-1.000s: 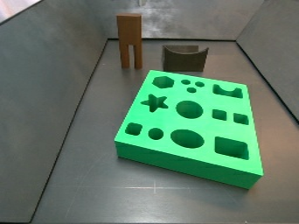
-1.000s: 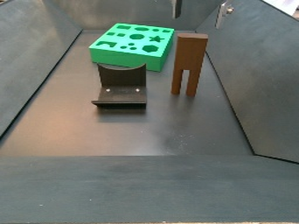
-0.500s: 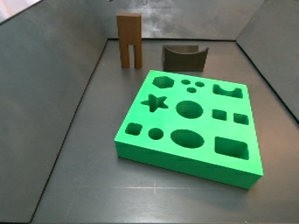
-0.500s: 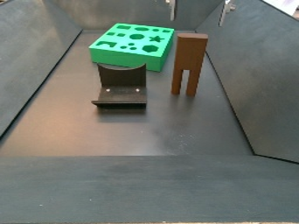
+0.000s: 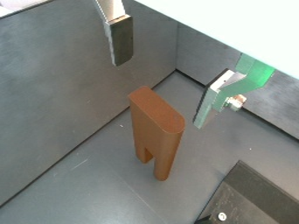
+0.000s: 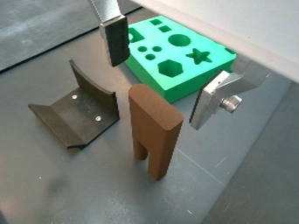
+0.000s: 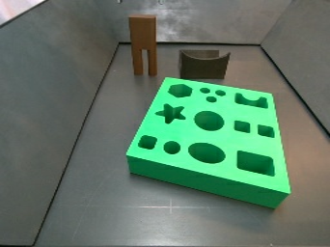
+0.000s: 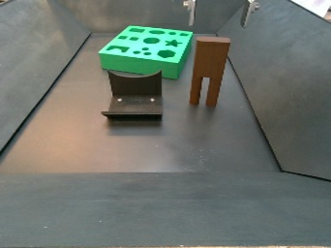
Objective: Pick up the square-circle object. Move up. Rotate the square-circle object. Move to above the board. Insert the square-circle object.
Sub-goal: Rotate the square-circle object.
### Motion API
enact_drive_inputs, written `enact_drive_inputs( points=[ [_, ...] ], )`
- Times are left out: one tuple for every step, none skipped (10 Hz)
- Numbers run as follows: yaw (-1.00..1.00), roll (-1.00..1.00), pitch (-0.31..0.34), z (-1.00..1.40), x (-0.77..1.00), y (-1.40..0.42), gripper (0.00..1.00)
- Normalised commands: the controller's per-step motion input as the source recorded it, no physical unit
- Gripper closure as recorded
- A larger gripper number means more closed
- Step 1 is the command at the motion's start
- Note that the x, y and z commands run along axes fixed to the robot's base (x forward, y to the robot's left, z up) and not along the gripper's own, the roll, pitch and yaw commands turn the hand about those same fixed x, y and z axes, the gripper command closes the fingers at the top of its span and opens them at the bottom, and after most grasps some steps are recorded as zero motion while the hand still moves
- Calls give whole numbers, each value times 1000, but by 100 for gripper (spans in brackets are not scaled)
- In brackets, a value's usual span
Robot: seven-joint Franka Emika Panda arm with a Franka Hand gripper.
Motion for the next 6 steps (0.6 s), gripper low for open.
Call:
enact_drive_inputs(
  points=[
    [134, 25, 49, -1000, 0, 0, 0],
    [78, 26, 23, -1000, 20, 1, 0],
    [62, 24, 3, -1000, 26, 0, 0],
    [46, 15, -23, -939, 19, -5, 0],
    [39, 8, -42, -779, 15, -7, 0],
    [35, -2, -53, -565, 10, -10, 0]
  ],
)
